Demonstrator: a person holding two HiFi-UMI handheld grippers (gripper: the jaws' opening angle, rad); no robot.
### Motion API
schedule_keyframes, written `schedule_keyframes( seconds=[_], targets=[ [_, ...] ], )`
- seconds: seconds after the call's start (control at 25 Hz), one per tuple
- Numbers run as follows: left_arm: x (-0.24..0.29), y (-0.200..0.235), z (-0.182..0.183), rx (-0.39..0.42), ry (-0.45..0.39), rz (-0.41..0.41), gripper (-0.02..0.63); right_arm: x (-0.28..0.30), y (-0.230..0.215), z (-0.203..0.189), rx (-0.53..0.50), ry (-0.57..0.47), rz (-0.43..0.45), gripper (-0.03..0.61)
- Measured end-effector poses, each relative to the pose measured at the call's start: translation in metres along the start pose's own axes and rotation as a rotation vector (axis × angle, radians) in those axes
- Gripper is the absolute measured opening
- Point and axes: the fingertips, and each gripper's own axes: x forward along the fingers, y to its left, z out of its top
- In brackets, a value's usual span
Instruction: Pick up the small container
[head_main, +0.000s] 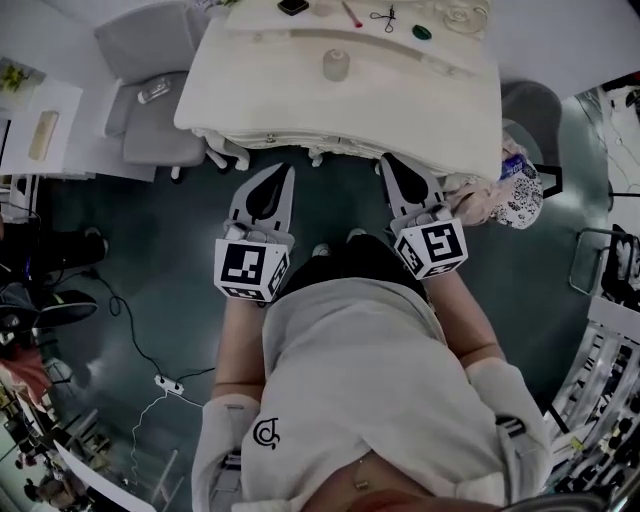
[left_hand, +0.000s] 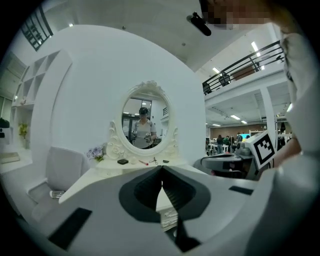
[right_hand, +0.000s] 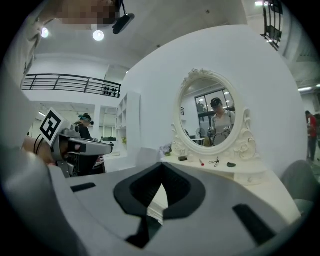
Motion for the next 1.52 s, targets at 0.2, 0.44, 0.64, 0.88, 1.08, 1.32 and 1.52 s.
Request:
schedule_keyframes(
  seconds=[0.2, 0.44, 0.64, 0.88, 1.08, 1.32, 1.52],
  targets=[
    [0.054, 0.016, -0.006, -0.013, 0.013, -0.024, 0.014, 0.039, -0.035, -0.008, -0.002, 0.018, -0.007, 0.006],
    [0.132, 0.043, -0.006, 0.006, 0.02, -0.038, 0.014, 0.098, -0.091, -0.011, -0.009, 0.029, -0.009, 0.006],
    [0.192, 0.062, -0.017, 0.014, 0.036, -0.048, 0.017, 0.139, -0.133, -0.023, -0.009, 0.052, -0.005, 0.006],
    [0.245, 0.067, -0.067, 0.019, 0.118, -0.094, 0.175, 0.169, -0.155, -0.043, -0.03, 0.08, 0.019, 0.006],
    [0.278, 0.068, -0.111, -0.008, 0.183, -0.133, 0.296, 0.184, -0.161, -0.065, -0.037, 0.128, 0.038, 0.006],
    [0.322, 0.081, -0.142, -0.002, 0.238, -0.138, 0.382, 0.201, -0.178, -0.079, -0.037, 0.123, -0.009, 0.006],
    [0.351, 0.085, -0.154, 0.034, 0.283, -0.165, 0.411, 0.21, -0.19, -0.086, 0.001, 0.112, -0.079, 0.006]
  ],
)
